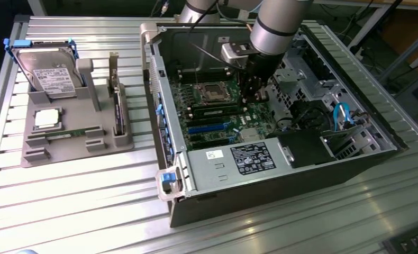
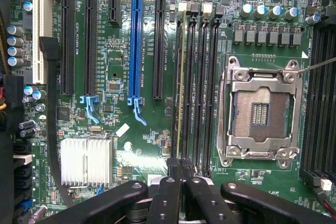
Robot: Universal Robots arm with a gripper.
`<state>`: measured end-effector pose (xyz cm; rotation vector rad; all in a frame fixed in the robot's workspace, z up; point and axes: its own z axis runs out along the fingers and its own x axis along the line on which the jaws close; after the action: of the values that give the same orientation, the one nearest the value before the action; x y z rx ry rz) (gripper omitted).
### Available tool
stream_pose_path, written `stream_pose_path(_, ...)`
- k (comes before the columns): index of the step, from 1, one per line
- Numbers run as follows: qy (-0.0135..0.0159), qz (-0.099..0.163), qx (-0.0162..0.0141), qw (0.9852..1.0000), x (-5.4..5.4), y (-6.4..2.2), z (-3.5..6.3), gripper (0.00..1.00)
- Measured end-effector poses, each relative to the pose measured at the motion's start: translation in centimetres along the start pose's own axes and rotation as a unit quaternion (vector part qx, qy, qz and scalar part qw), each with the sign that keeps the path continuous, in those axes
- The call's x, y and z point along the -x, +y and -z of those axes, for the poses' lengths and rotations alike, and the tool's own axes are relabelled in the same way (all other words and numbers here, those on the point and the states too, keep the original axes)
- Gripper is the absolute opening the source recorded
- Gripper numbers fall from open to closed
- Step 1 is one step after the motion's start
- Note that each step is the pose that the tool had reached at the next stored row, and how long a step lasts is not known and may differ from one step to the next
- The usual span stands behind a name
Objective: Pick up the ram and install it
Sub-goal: 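Press down the ram until it locks into place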
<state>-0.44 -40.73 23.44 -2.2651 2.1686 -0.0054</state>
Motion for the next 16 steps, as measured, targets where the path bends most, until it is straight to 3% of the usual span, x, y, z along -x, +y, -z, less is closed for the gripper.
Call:
stream_pose_path(9, -0.0002, 0.0, 0.0, 1.0, -0.01, 0.0, -0.25, 0.11)
stream_pose_path(13, -0.0011, 0.0, 0.001, 1.0, -0.03, 0.0, 0.26, 0.11)
stream_pose_path(16, -0.0012, 0.0, 0.001, 1.0, 0.0, 0.8, 0.31, 0.11)
